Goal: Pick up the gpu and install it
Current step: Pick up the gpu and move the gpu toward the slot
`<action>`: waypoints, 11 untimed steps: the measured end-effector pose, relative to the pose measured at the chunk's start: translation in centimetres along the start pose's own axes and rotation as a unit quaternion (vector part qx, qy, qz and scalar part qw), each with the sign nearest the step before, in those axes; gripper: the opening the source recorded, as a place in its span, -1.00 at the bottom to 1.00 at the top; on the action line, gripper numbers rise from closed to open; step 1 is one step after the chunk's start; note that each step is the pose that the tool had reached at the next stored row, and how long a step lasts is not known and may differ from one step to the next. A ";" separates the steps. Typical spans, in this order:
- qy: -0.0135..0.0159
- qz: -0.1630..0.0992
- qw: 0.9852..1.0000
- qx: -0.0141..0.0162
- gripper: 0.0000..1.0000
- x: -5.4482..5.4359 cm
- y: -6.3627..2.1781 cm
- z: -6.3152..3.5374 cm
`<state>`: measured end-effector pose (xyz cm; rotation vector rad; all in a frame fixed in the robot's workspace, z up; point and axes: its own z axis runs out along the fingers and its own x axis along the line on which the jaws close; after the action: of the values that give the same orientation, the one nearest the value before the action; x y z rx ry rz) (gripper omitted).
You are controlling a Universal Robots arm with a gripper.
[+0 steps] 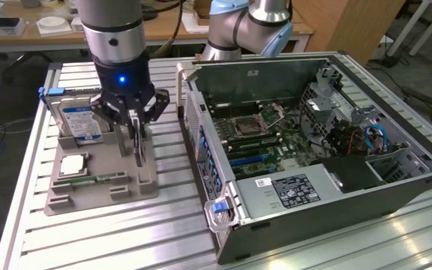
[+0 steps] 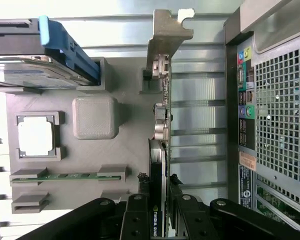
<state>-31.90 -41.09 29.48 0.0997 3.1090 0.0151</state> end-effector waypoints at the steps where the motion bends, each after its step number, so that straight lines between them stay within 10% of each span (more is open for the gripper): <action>1: 0.000 0.000 1.000 0.000 -0.49 0.0 0.00 -0.43; 11: 0.000 0.000 1.000 -0.001 -0.49 -0.2 0.05 -4.95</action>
<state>-31.90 -41.09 34.43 0.0996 3.1092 0.0185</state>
